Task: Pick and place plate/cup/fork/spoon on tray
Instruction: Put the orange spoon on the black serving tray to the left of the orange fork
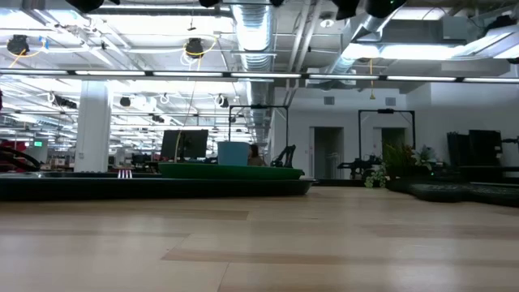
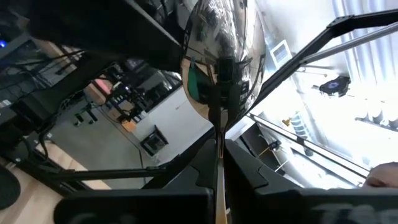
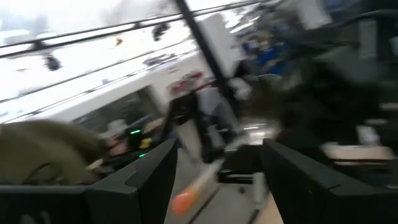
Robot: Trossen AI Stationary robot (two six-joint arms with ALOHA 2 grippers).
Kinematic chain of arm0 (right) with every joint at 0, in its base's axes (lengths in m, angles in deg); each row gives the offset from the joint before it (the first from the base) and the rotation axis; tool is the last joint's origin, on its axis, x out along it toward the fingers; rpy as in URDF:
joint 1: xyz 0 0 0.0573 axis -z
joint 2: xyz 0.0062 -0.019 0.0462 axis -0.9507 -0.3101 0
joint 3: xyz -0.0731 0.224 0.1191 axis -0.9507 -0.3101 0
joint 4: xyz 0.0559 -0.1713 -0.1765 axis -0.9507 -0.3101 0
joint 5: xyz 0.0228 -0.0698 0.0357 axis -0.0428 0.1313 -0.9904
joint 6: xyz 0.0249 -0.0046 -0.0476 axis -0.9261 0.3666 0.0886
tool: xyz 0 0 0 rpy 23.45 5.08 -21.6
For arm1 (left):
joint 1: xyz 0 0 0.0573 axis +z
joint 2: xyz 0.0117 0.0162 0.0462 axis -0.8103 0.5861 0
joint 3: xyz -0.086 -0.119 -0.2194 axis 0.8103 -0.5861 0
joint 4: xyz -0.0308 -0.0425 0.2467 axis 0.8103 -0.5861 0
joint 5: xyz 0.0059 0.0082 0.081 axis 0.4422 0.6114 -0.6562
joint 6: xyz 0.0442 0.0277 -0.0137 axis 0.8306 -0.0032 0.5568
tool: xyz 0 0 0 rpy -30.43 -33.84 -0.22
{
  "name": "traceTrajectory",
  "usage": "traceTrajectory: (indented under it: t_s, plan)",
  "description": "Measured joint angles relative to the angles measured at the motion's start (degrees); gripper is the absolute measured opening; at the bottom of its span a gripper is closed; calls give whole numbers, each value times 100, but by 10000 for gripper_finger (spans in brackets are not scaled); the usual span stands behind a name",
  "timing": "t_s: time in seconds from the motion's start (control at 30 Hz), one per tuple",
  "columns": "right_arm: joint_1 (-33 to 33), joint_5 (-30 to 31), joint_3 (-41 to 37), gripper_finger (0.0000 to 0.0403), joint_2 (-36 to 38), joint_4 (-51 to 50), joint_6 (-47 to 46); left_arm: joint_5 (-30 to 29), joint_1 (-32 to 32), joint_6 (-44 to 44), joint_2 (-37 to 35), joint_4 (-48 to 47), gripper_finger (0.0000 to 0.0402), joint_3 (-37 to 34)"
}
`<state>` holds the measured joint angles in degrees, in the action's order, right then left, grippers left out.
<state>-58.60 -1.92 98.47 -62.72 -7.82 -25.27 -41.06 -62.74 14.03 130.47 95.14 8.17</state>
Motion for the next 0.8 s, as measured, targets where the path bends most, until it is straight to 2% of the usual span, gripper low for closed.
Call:
traceTrajectory:
  t_s: [0.2, 0.33, 0.6, 0.8]
  plan:
    - [107, 850, 0, 260, -73, -459, 487, -9, 0, 100, 0, 101, 0, 0]
    - [-1, 985, 54, 260, -229, -360, 561, -10, 0, 72, 0, 13, 0, 0]
    - [-153, 868, 526, 260, -592, -366, 576, -13, 37, 11, 2, -86, 0, 0]
    - [-122, 832, 538, 250, -597, -413, 561, -19, 35, 13, 2, -84, 0, 0]
